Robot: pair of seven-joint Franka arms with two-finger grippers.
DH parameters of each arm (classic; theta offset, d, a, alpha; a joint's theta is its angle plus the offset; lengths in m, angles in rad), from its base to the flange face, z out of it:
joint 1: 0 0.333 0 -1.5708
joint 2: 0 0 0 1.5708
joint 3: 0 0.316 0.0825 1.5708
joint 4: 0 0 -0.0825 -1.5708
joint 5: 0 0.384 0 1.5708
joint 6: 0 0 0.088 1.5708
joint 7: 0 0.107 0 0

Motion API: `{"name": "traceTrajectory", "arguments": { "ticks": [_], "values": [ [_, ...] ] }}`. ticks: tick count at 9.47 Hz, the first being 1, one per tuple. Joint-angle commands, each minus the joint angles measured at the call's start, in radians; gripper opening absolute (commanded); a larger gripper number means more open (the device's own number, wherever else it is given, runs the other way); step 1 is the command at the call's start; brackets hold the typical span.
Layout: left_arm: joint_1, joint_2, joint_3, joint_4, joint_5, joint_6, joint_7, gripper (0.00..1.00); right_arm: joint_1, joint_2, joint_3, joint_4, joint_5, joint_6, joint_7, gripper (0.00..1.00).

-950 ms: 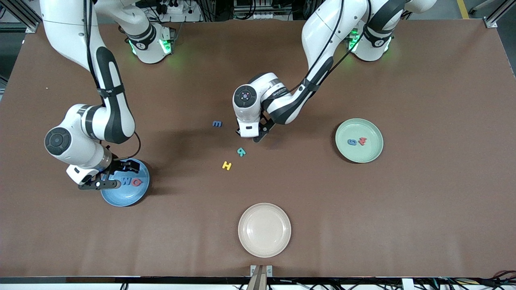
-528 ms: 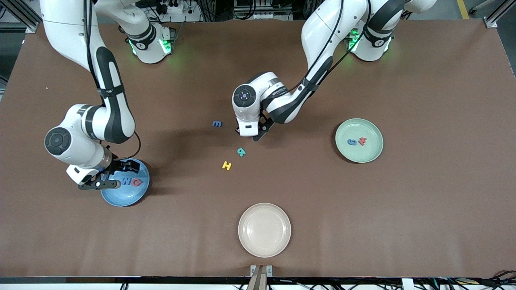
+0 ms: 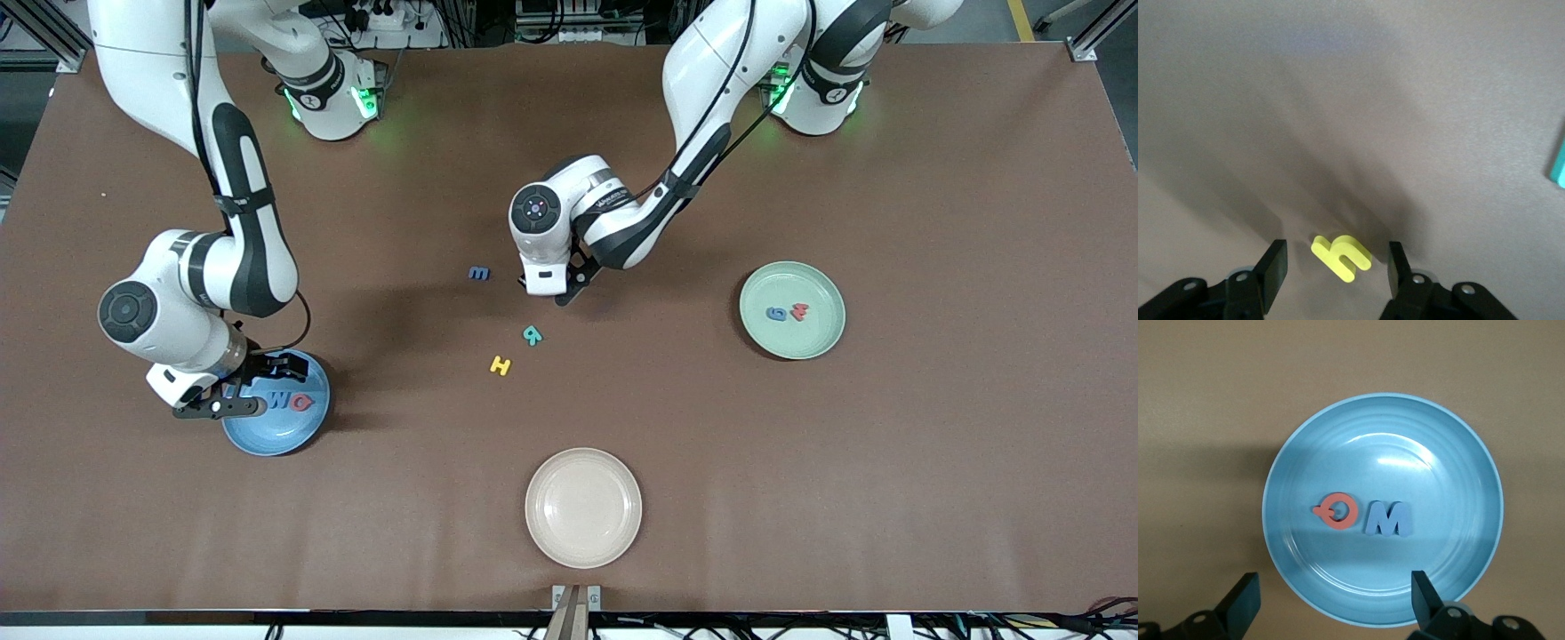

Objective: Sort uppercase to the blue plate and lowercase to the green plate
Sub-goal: 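Lower the left gripper onto the yellow h and close it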

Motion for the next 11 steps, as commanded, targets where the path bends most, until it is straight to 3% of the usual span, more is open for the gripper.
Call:
{"name": "traceTrajectory", "arguments": {
  "ticks": [1, 7, 11],
  "values": [
    [0.009, -0.032, -0.008, -0.043, 0.025, -0.005, 0.011, 0.68, -0.010, -0.003, 0.007, 0.003, 0.004, -0.003, -0.014, 1.00],
    [0.015, -0.045, -0.019, -0.078, 0.025, 0.079, -0.005, 0.63, -0.007, -0.003, 0.007, 0.009, -0.009, -0.008, -0.011, 1.00],
    [0.015, -0.082, -0.019, -0.160, 0.046, 0.162, 0.000, 0.63, -0.007, -0.003, 0.007, 0.013, -0.022, -0.014, -0.011, 1.00]
  ]
}}
